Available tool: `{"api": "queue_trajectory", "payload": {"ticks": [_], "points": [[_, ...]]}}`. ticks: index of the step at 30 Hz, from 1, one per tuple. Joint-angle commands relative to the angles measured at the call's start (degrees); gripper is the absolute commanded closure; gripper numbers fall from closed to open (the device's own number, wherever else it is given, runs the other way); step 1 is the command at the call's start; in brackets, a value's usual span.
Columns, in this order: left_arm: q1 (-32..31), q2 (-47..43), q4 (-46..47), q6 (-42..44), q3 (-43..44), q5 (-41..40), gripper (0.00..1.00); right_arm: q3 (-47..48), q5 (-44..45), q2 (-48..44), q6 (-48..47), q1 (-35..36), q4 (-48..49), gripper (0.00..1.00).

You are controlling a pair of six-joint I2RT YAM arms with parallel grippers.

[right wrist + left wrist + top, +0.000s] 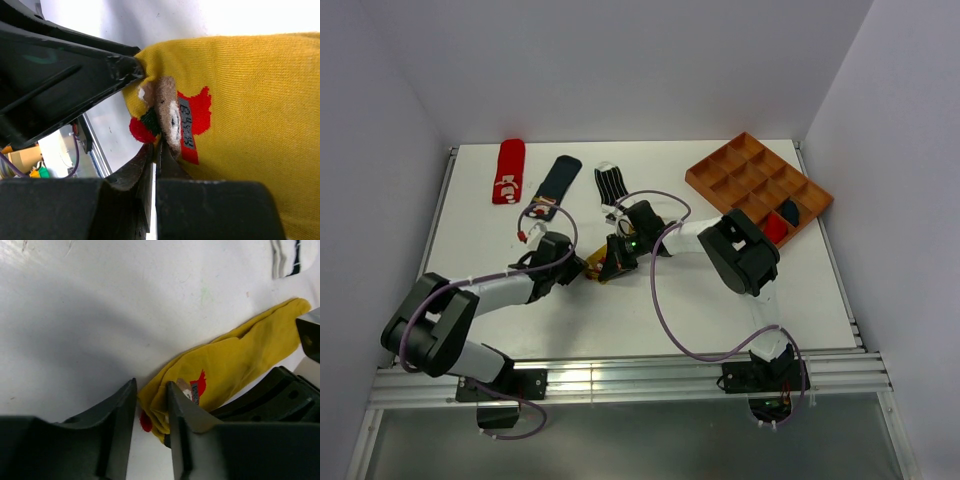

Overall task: Roll the socks
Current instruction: Roll the sock at the center of the board.

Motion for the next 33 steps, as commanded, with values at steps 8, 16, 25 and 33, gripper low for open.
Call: {"api": "queue_trajectory", "payload": {"ticks": [8, 16, 25, 33], "points": [[-0.56, 1.83, -10.37, 1.34, 7.26, -1.96, 1.0, -2.5, 4.13, -4.06, -6.37, 0.48, 0.98, 0.91], [-0.56, 3.93, -17.23, 1.87, 12.62, -0.55, 1.0, -7.68, 11.51, -11.27, -12.08, 2.85, 6.86, 0.57], [-0.56, 8.95, -25.76, 2.66, 19.65, 2.0, 1.0, -15.59, 24.86, -18.83, -20.77, 7.32, 14.77, 0.49], [-0.47, 11.06, -29.28, 4.24, 23.52, 2.88, 1.0, -16.74, 39.54, -20.16, -28.52, 15.4, 16.1, 0.46]]}}
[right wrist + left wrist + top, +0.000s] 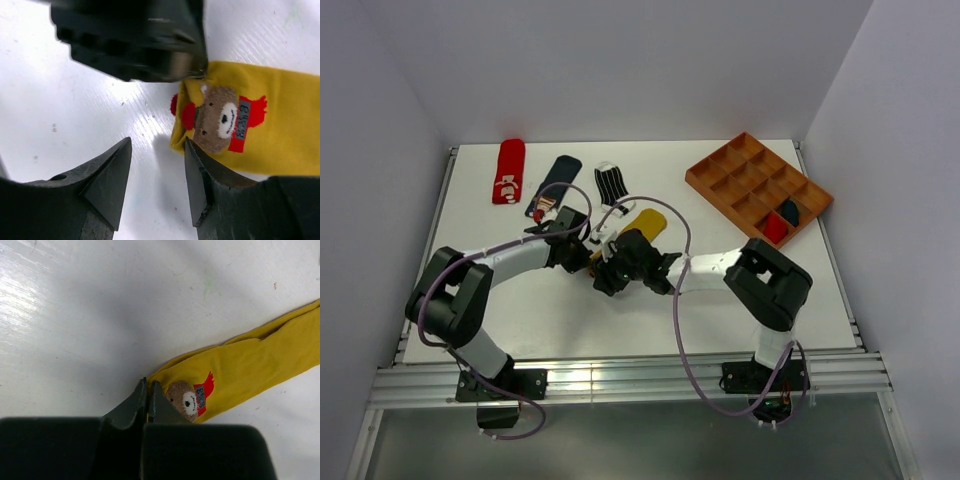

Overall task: Roll the socks
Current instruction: Roll the sock at the center of the board.

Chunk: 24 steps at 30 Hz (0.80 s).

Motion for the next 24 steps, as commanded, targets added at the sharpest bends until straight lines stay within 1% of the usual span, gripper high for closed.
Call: {"api": "queue_trajectory", "payload": {"ticks": [1, 8, 22, 24], "points": [[0.03, 1.09, -2.81, 2.08, 3.35, 0.82, 1.0, 0.26, 11.09, -1.77, -6.53, 3.26, 2.66, 0.46], [0.03, 1.97, -3.25, 2.52, 4.32, 1.61, 1.0, 1.67, 22.44, 1.12, -9.7, 7.22, 3.0, 0.46], [0.03, 2.68, -3.87, 2.61, 5.29, 1.61, 1.0, 3.69, 30.09, 6.05, -12.96, 11.18, 2.48, 0.47], [0.03, 2.76, -3.87, 2.43, 5.2, 1.53, 1.0, 3.69, 30.71, 6.23, -13.22, 11.35, 2.91, 0.49]]}}
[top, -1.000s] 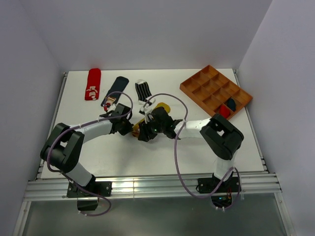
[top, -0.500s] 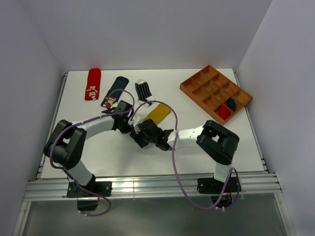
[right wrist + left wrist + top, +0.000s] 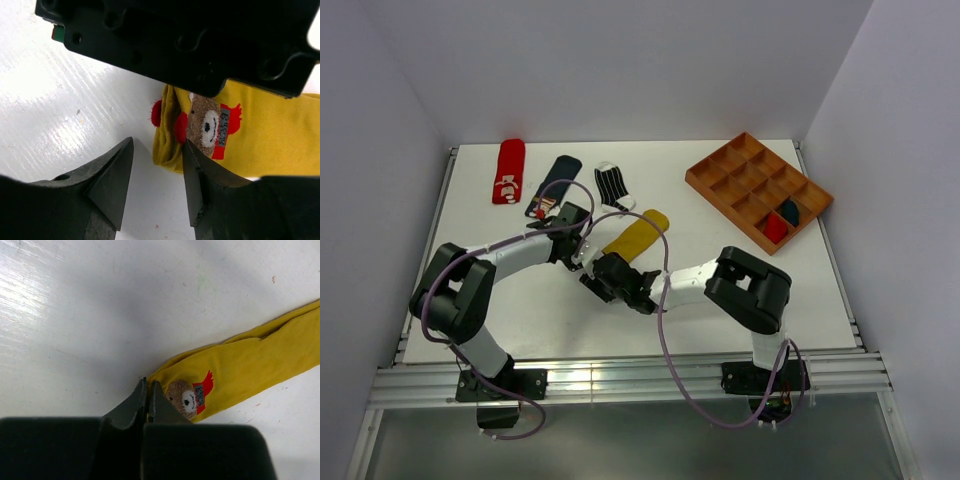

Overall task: Roll the socks
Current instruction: Roll the sock at the center of the board.

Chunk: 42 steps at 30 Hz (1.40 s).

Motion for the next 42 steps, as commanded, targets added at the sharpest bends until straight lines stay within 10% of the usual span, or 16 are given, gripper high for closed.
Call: {"api": "queue_trajectory", "payload": {"ticks": [1, 8, 12, 33, 42], "points": [[0.01, 0.69, -0.5, 0.66, 1.46, 0.39, 1.0, 1.84, 4.63, 1.68, -1.44, 0.71, 2.0, 0.51], [0.01, 0.95, -0.68, 0.31, 1.55, 0.39, 1.0, 2.28, 6.14, 3.26, -1.36, 1.06, 2.17, 0.67], [0.01, 0.78, -1.03, 0.05, 1.73, -0.22, 1.0, 1.66, 6.05, 3.35, -0.04, 1.06, 2.61, 1.0], [2.56, -16.62, 16.43, -2.07, -13.82, -1.29, 0.55, 0.34, -50.54, 4.49, 33.09, -23.37, 4.28, 1.0], [1.06, -20.58, 25.77, -0.39, -24.63, 1.27, 0.58, -2.64, -63.2, 11.6, 55.06, -30.66, 18.95, 1.0]]}}
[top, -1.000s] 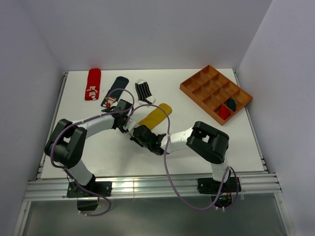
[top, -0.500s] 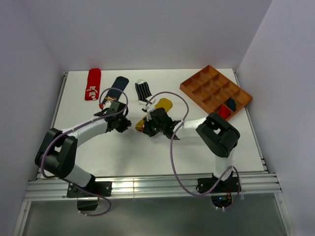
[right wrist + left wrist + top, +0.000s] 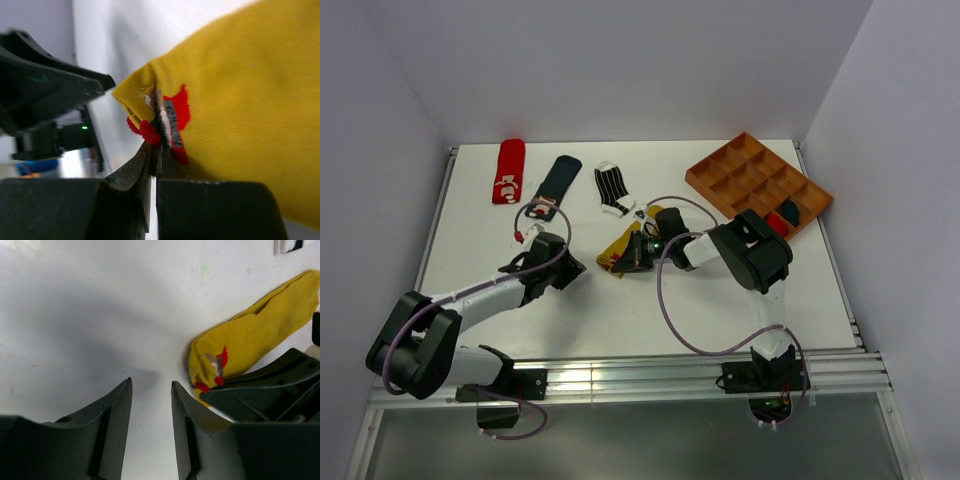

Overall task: Roll the socks
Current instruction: Roll the sock at the center of the board.

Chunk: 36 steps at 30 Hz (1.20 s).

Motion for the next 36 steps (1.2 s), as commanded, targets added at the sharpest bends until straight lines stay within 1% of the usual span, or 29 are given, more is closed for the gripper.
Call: {"api": "queue_trajectory", "payload": {"ticks": [1, 3, 6, 14, 19, 29, 36], "points": [[-0.55, -1.72, 6.95, 1.11, -2.52, 1.29, 0.59, -1.25, -6.88, 2.76, 11.05, -2.29, 7.28, 1.0], [-0.64, -1.19, 7.57, 1.29, -3.31, 1.9, 0.62, -1.42, -6.97, 3.2, 12.2, -2.74, 7.82, 1.0], [-1.08, 0.82, 9.51, 1.55, -3.4, 2.95, 0.63, -0.55, -6.62, 3.29, 11.24, -2.74, 5.01, 1.0], [-2.66, 8.73, 14.78, 0.94, -1.12, 5.25, 0.63, 0.43, -6.27, 4.17, 11.23, -2.82, 2.19, 1.0], [-2.84, 10.58, 17.68, 0.67, -0.85, 5.16, 0.63, 0.69, -6.18, 4.7, 11.15, -2.82, 1.84, 1.0], [-2.84, 13.31, 19.0, 0.5, 0.2, 5.16, 0.61, 0.95, -6.53, 5.4, 11.67, -3.0, 1.75, 1.0], [-2.84, 16.73, 16.2, 0.67, 3.36, 3.84, 0.6, 1.83, -7.06, 5.75, 11.76, -3.0, 0.79, 1.0]]}}
